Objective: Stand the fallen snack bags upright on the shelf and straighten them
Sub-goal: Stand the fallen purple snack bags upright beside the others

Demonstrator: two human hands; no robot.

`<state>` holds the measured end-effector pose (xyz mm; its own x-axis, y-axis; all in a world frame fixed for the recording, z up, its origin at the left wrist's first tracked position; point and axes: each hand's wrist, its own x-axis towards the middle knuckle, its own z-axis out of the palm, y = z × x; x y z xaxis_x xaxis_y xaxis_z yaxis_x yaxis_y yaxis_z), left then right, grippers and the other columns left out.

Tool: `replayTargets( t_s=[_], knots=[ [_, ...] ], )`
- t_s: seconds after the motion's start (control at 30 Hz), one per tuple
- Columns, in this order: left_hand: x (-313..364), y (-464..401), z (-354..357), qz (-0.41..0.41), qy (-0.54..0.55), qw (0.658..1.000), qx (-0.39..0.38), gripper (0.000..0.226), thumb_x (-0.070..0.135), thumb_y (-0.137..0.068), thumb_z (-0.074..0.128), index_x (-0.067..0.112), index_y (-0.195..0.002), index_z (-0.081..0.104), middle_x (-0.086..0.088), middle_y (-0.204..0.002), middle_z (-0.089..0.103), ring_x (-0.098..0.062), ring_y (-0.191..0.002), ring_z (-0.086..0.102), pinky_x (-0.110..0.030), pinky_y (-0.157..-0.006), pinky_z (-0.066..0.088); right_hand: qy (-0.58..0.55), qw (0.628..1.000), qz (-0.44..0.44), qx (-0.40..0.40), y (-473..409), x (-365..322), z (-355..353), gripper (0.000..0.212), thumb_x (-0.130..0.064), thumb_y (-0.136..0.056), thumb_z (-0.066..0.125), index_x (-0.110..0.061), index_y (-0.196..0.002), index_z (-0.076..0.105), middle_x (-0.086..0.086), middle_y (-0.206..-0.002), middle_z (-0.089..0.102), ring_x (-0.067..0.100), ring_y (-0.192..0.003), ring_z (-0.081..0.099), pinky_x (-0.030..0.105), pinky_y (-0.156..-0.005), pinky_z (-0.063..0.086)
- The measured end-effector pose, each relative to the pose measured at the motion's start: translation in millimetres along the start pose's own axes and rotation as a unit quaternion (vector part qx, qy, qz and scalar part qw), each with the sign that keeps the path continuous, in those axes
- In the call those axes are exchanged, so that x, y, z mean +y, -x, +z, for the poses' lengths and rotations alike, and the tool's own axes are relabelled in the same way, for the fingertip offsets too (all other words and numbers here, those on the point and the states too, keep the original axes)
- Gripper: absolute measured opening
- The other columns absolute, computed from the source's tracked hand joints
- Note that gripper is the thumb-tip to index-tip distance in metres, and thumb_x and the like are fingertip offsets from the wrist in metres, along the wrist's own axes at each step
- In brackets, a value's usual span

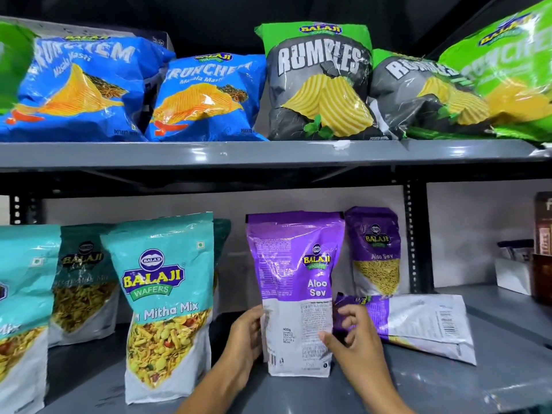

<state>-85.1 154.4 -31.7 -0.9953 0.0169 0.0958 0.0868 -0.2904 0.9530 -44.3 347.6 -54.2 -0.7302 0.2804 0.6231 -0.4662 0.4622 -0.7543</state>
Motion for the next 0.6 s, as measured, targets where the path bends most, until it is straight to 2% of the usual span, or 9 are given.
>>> replayTargets(
  t_s=[0.03,0.1,0.17,0.23,0.3,0.33,0.43,0.53,0.6],
  knots=[
    [1,1,1,-0.015,0.015,1.000,0.000,0.029,0.024,-0.092,0.048,0.011,-0.099,0.072,-0.003,-0.076,0.078,-0.021,-0.076,0.069,-0.031,-0.070,0.053,-0.016,1.000,0.014,-0.010,7,0,3,0.048,-0.019,-0.064,0.086,-0.037,-0.089,0.049,-0.002,-0.089,0.054,0.008,-0.066,0.048,0.027,-0.067,0.047],
    [3,2,3,-0.037,0.023,0.999,-0.011,0.042,0.036,-0.095,0.039,0.010,-0.102,0.071,-0.004,-0.077,0.079,-0.025,-0.082,0.069,-0.033,-0.071,0.051,-0.035,0.997,0.029,-0.064,20,-3,11,0.052,-0.034,-0.058,0.085,-0.042,-0.096,0.049,-0.005,-0.102,0.052,0.007,-0.084,0.054,0.031,-0.087,0.050],
    [2,7,5,-0.041,0.003,0.999,-0.016,0.053,0.046,-0.097,0.032,0.010,-0.102,0.072,-0.003,-0.076,0.080,-0.022,-0.076,0.074,-0.033,-0.071,0.050,-0.021,0.993,0.034,-0.113,29,-13,15,0.066,-0.046,-0.058,0.081,-0.041,-0.113,0.044,-0.007,-0.118,0.043,0.010,-0.114,0.048,0.026,-0.105,0.036],
    [-1,12,7,-0.010,-0.030,0.999,0.014,0.059,0.055,-0.095,0.033,0.014,-0.094,0.074,-0.002,-0.075,0.080,-0.017,-0.070,0.076,-0.037,-0.076,0.053,-0.022,0.985,0.063,-0.157,30,-24,15,0.099,-0.060,-0.052,0.080,-0.035,-0.135,0.034,-0.009,-0.131,0.028,0.014,-0.133,0.033,0.025,-0.110,0.026],
    [-6,11,7,0.033,-0.057,0.996,0.067,0.064,0.062,-0.089,0.037,0.013,-0.087,0.078,-0.007,-0.082,0.080,-0.022,-0.077,0.074,-0.041,-0.085,0.054,-0.020,0.974,0.092,-0.205,24,-28,15,0.139,-0.081,-0.030,0.070,-0.029,-0.149,0.017,-0.011,-0.139,0.019,0.016,-0.143,0.019,0.029,-0.116,0.020],
    [-8,13,7,0.055,-0.062,0.993,0.084,0.065,0.061,-0.090,0.038,0.012,-0.081,0.078,-0.010,-0.080,0.079,-0.024,-0.075,0.071,-0.040,-0.082,0.054,-0.022,0.969,0.100,-0.224,20,-30,16,0.145,-0.084,-0.027,0.067,-0.029,-0.150,0.013,-0.009,-0.145,0.019,0.017,-0.145,0.016,0.031,-0.118,0.019],
    [-10,22,13,0.094,-0.098,0.988,0.069,0.061,0.048,-0.097,0.037,0.011,-0.069,0.077,-0.008,-0.066,0.073,-0.020,-0.059,0.064,-0.030,-0.064,0.049,-0.049,0.968,0.120,-0.214,7,-26,20,0.121,-0.079,-0.029,0.076,-0.033,-0.133,0.035,-0.008,-0.135,0.036,0.011,-0.133,0.032,0.031,-0.109,0.034],
    [-9,31,17,0.153,-0.113,0.980,0.049,0.048,0.043,-0.093,0.050,0.012,-0.065,0.074,-0.006,-0.059,0.069,-0.018,-0.057,0.062,-0.029,-0.059,0.050,-0.049,0.977,0.114,-0.171,-1,-19,24,0.072,-0.047,-0.050,0.088,-0.025,-0.107,0.050,-0.004,-0.113,0.048,0.008,-0.104,0.050,0.021,-0.082,0.043],
    [-11,27,13,0.200,-0.125,0.969,0.068,0.033,0.046,-0.077,0.067,0.014,-0.070,0.071,-0.003,-0.061,0.067,-0.018,-0.059,0.059,-0.035,-0.060,0.051,-0.107,0.971,0.127,-0.170,-8,-11,19,0.064,-0.030,-0.051,0.087,-0.019,-0.106,0.056,0.005,-0.108,0.067,0.015,-0.099,0.065,0.028,-0.083,0.053]
  ],
)
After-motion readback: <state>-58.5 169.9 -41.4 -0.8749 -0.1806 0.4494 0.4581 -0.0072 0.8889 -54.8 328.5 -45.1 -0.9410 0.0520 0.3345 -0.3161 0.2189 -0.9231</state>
